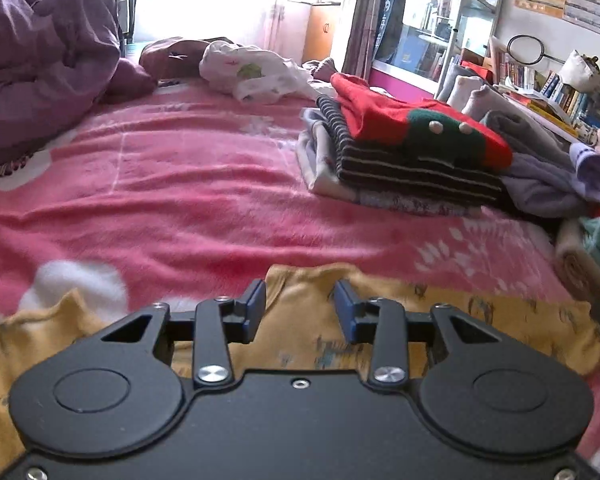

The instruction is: Fold clothes

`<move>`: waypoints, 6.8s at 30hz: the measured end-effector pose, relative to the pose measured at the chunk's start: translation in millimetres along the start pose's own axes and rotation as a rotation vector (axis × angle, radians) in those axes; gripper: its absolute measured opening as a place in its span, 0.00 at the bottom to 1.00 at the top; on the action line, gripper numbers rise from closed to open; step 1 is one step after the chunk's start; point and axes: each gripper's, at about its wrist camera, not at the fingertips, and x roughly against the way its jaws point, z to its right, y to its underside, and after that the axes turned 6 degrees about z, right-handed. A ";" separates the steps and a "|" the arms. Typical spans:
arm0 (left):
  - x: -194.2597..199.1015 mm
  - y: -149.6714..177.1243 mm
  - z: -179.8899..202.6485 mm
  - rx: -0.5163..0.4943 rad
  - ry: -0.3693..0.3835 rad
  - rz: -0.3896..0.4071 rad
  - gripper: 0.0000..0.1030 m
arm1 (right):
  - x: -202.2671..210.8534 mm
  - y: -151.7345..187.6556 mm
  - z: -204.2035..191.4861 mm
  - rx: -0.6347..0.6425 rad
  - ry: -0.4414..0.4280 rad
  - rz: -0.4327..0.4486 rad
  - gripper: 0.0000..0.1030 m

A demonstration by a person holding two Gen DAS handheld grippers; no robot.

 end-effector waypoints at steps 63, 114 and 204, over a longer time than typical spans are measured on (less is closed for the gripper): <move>257.1 198.9 -6.8 -0.007 -0.140 -0.050 0.65 | 138.5 191.1 -153.0 0.819 -0.308 -0.389 0.52; 50.6 161.7 316.2 -1.231 -0.077 0.113 0.39 | 83.4 -8.3 71.4 -0.480 -0.233 0.077 0.65; 154.0 81.2 -18.9 0.319 -0.025 0.037 0.03 | 55.8 121.6 -100.8 0.511 -0.411 -0.463 0.66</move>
